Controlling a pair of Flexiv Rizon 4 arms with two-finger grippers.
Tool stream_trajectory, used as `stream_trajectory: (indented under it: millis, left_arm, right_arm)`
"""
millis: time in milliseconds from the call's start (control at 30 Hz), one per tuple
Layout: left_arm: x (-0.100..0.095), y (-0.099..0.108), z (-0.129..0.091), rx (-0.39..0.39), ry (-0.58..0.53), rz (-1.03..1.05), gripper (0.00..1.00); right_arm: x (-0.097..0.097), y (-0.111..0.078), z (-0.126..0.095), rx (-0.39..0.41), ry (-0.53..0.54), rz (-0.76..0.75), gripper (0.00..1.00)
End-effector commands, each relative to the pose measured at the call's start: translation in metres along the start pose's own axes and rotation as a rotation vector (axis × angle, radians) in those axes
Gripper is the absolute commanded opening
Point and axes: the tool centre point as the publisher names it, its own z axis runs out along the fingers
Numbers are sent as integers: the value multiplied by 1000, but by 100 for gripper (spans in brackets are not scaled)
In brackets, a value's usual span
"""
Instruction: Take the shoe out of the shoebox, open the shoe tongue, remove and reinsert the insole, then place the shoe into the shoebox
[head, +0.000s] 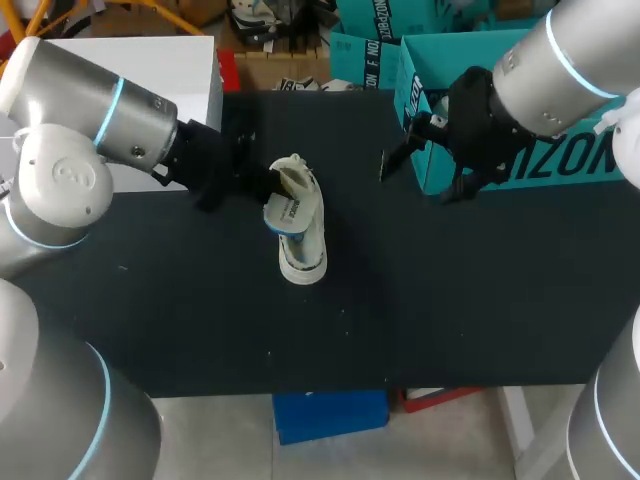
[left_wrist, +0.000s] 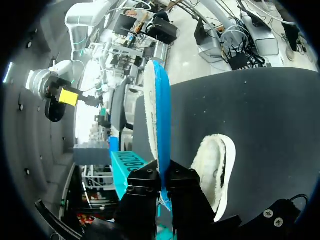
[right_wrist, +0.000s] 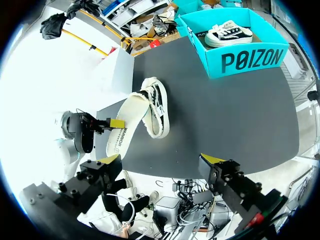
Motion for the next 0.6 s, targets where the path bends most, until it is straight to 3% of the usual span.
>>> stream_trajectory:
  millis: [33,300,600]
  left_arm:
    - [7,-17,-14,-31,-224,25,0]
    - [8,-34,-26,-33,-389,137,0]
    - [10,-42,-32,-63,-478,224,0]
  right_arm:
    - [-6,-1,-7,-11,84,-3,100]
    - [6,4,-7,-21,320,31,100]
    - [20,10,-4,-6,469,67,100]
